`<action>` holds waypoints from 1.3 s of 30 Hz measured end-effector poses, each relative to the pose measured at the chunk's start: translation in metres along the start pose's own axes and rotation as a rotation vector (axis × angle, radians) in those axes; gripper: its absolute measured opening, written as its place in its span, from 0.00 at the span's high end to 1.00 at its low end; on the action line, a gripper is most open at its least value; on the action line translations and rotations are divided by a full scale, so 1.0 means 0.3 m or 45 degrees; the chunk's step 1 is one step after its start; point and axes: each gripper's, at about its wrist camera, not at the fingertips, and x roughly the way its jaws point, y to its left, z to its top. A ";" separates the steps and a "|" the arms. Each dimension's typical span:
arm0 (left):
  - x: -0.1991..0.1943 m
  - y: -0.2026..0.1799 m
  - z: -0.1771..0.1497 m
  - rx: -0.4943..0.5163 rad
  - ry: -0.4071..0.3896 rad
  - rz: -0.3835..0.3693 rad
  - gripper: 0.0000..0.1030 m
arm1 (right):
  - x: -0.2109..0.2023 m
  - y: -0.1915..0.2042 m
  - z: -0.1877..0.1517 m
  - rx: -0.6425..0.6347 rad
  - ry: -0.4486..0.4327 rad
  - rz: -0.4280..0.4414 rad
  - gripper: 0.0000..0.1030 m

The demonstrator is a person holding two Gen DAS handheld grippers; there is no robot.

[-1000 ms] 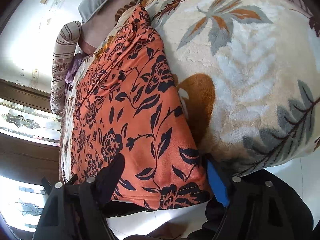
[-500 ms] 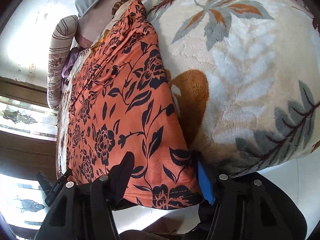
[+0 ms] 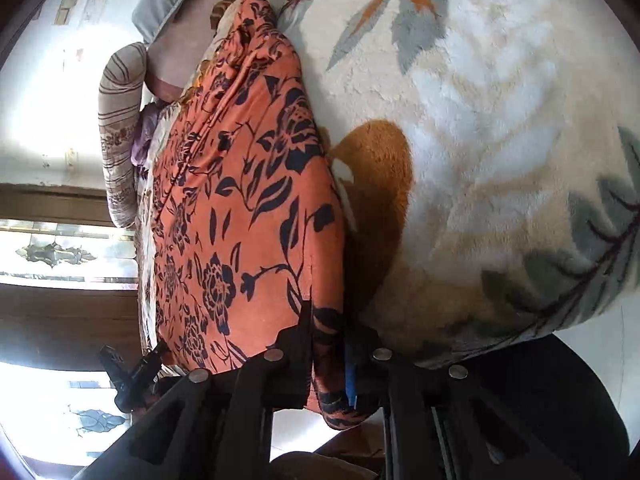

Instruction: Fold small clothes

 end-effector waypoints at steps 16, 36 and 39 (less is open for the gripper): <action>-0.003 0.013 0.030 0.007 0.037 0.022 0.94 | 0.038 -0.006 0.045 0.075 0.033 0.081 0.93; 0.429 -0.056 0.940 -0.118 -0.035 0.152 0.07 | 0.183 0.229 0.840 0.203 -0.458 0.156 0.25; 0.311 -0.007 0.886 -0.155 -0.171 0.113 0.07 | 0.169 0.230 0.665 0.149 -0.495 0.145 0.25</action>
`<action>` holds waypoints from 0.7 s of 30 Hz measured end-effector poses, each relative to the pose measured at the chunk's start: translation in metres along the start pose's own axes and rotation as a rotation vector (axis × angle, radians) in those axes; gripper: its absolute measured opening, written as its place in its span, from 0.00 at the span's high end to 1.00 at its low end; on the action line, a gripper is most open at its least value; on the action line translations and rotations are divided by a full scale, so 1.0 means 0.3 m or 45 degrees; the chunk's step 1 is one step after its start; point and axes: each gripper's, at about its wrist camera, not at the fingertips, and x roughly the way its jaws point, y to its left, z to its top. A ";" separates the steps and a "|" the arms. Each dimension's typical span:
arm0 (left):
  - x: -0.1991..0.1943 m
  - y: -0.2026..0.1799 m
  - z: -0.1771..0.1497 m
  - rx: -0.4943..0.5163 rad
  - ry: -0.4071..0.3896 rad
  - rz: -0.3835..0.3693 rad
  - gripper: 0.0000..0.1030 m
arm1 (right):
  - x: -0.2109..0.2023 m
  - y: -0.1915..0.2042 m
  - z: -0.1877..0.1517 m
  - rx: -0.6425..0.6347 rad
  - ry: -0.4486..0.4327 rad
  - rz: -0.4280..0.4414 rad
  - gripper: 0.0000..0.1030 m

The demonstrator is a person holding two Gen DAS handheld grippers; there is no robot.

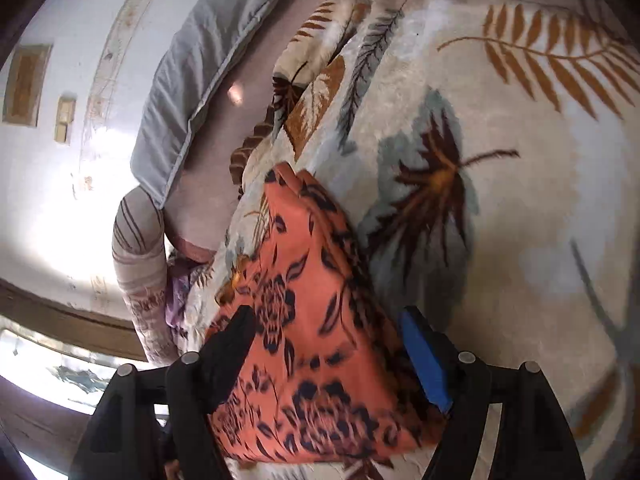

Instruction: Fold small clothes

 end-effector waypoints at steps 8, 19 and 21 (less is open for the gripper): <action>-0.154 0.033 -0.232 -0.091 0.001 -0.225 0.06 | -0.004 -0.034 -0.288 0.017 0.111 0.004 0.25; -0.011 -0.075 -0.294 0.029 0.045 -0.143 0.06 | -0.057 0.029 -0.375 0.188 -0.030 -0.006 0.21; -0.003 -0.086 -0.278 0.014 0.026 -0.118 0.06 | 0.022 0.008 -0.325 0.246 0.027 0.045 0.21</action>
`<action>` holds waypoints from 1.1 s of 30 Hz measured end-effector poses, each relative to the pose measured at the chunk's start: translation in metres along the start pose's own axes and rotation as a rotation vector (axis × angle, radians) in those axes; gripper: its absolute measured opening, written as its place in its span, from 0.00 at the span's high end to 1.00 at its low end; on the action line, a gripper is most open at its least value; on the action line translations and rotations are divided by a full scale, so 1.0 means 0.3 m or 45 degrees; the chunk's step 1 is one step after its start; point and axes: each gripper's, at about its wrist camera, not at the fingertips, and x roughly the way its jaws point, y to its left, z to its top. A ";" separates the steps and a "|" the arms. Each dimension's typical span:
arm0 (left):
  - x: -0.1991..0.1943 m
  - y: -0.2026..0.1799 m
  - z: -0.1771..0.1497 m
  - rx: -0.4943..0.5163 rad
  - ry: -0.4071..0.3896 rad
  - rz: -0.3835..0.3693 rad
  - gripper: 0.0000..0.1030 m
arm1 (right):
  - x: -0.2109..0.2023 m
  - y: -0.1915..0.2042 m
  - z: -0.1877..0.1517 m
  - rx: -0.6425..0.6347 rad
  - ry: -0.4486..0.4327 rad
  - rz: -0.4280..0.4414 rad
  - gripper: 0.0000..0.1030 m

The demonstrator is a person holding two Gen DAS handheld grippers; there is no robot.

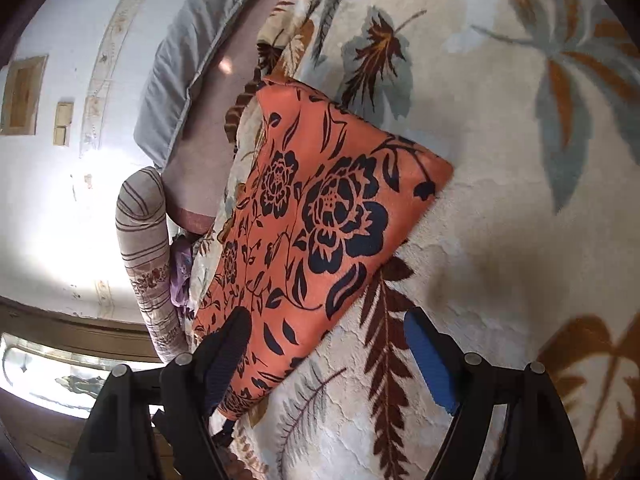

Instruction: Fold small clothes

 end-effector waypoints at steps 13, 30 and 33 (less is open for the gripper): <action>-0.122 -0.119 0.151 0.092 -0.033 0.015 0.81 | 0.113 0.165 0.170 -0.118 -0.068 -0.041 0.82; -0.434 0.150 -0.356 0.153 -0.017 0.200 0.28 | -0.506 -0.184 -0.147 -0.215 -0.104 -0.327 0.34; -0.458 0.146 -0.286 0.176 -0.055 0.173 0.28 | -0.606 -0.116 -0.128 -0.314 -0.231 -0.360 0.33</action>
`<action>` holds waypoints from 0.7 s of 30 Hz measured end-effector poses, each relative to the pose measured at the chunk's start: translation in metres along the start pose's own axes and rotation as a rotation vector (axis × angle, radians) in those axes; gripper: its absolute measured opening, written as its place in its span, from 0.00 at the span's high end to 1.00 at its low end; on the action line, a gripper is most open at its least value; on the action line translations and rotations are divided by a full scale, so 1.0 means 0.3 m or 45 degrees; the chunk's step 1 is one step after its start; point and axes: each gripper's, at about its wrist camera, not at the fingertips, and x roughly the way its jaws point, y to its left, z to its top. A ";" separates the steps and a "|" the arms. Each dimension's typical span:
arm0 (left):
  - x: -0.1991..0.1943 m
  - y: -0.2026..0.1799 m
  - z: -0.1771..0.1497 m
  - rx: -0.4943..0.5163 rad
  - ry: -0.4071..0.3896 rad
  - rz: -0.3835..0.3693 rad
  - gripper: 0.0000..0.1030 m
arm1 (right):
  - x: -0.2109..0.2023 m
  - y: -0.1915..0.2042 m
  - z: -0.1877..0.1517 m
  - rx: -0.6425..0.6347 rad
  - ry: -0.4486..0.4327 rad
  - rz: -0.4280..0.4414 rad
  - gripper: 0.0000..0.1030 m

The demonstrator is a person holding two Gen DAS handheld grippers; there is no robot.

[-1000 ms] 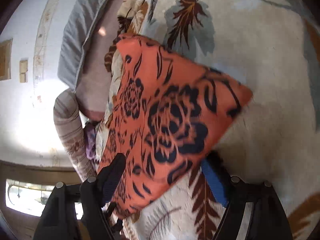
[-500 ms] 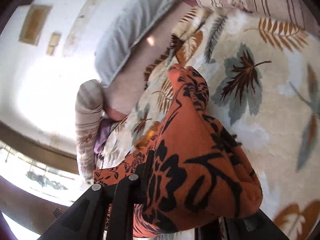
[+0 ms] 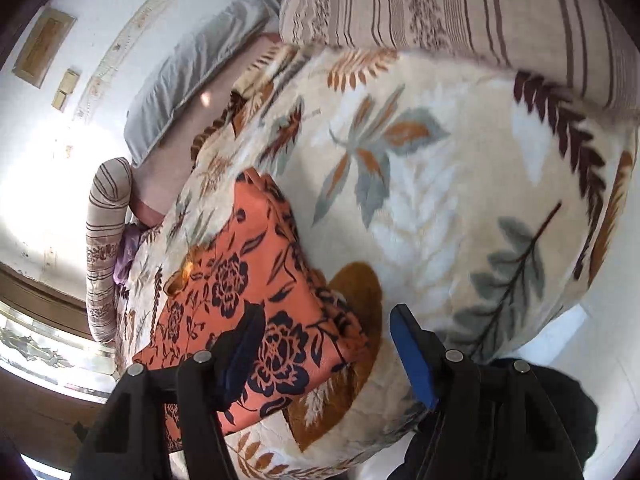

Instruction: Fold small clothes

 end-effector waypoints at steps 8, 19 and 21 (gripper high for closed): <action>0.206 -0.115 0.189 0.181 0.048 -0.095 0.28 | 0.202 0.272 0.161 -0.494 0.061 0.044 0.26; 0.389 -0.191 0.285 0.249 0.067 0.020 0.94 | 0.586 0.383 0.273 -0.762 0.123 -0.289 0.81; 0.467 -0.184 0.297 0.251 0.108 0.069 0.90 | 0.647 0.333 0.318 -0.674 0.119 -0.378 0.80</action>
